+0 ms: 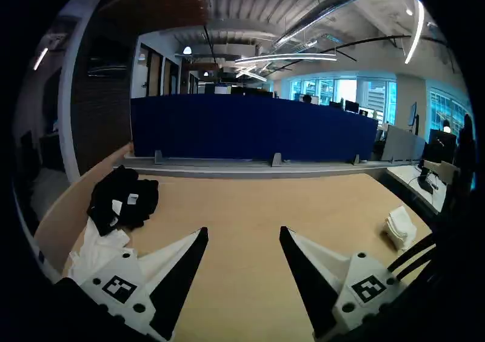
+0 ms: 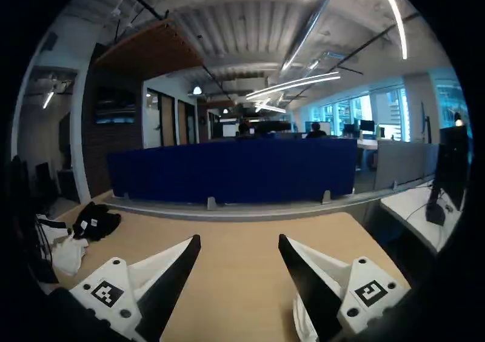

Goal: Fold towel

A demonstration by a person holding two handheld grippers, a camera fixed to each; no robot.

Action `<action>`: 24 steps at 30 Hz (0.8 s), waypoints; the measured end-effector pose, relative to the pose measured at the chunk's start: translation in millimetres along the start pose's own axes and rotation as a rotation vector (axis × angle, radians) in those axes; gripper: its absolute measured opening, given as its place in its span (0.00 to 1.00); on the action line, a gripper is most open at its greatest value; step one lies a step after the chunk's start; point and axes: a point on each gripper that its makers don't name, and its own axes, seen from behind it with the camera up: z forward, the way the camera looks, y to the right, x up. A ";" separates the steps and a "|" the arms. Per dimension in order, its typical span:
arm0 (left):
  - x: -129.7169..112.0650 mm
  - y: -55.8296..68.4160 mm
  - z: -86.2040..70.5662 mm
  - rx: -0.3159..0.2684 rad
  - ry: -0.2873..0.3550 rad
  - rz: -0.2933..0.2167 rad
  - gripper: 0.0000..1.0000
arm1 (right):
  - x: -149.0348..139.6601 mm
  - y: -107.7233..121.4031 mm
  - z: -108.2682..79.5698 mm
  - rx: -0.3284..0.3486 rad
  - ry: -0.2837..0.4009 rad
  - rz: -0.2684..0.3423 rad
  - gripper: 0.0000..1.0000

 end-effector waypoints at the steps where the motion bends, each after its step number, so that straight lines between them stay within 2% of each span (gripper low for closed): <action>1: 3.9 -1.6 0.7 0.002 0.013 -0.003 0.87 | 2.3 -1.3 0.6 -0.007 0.009 -0.001 1.00; 5: 20.2 -7.1 3.5 0.007 0.069 -0.006 0.87 | 10.2 -8.5 2.5 -0.030 0.033 -0.012 0.99; 11: 34.6 -12.5 8.4 0.015 0.126 0.032 0.87 | 15.0 -22.9 8.7 -0.049 0.042 -0.041 0.99; 18: 36.5 -21.6 13.0 0.046 0.174 0.070 0.87 | 8.9 -48.1 16.2 -0.018 0.016 -0.057 1.00; 24: 31.8 -37.0 14.4 0.087 0.216 0.061 0.87 | 2.6 -59.3 17.2 -0.014 -0.009 -0.082 1.00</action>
